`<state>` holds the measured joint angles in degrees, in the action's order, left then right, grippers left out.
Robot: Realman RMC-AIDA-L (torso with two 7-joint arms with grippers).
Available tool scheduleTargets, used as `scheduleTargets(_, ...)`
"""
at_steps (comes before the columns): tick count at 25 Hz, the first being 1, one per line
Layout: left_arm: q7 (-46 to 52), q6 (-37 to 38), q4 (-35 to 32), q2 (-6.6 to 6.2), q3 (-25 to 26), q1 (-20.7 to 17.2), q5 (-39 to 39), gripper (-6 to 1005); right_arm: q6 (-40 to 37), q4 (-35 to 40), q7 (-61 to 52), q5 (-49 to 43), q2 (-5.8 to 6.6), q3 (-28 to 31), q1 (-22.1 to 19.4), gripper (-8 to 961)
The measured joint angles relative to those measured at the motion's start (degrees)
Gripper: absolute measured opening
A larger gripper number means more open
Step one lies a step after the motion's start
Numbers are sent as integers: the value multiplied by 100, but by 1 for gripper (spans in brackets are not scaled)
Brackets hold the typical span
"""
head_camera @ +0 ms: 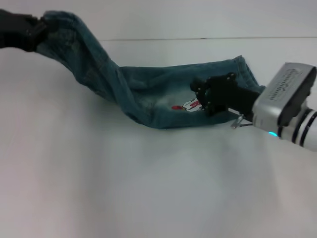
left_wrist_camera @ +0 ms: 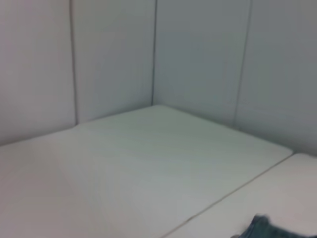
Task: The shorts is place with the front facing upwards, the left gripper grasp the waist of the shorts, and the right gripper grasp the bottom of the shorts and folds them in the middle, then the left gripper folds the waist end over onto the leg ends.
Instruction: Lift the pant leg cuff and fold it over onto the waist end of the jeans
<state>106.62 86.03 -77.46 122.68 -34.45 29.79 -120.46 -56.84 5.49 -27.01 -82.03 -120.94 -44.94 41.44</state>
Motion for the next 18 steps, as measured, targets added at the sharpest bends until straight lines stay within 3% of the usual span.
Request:
scheduleTargets(4,267,259,-144,-17,-10,225,182,30,330,-527,477,48,-49,78,414,2)
scheduleTargets(9,569,453,-389,-20,-178,463,236,30,780,-1335,1480,71,-61,745,881,0)
scheduleTargets(13,679,481,-493,23,-362,572,295,29,981,-1713,1840,-44,-62,878,1145,-1)
scheduleTargets(18,808,444,-521,44,-636,655,498,29,1179,-2064,1885,-906,-62,1313,1410,-1)
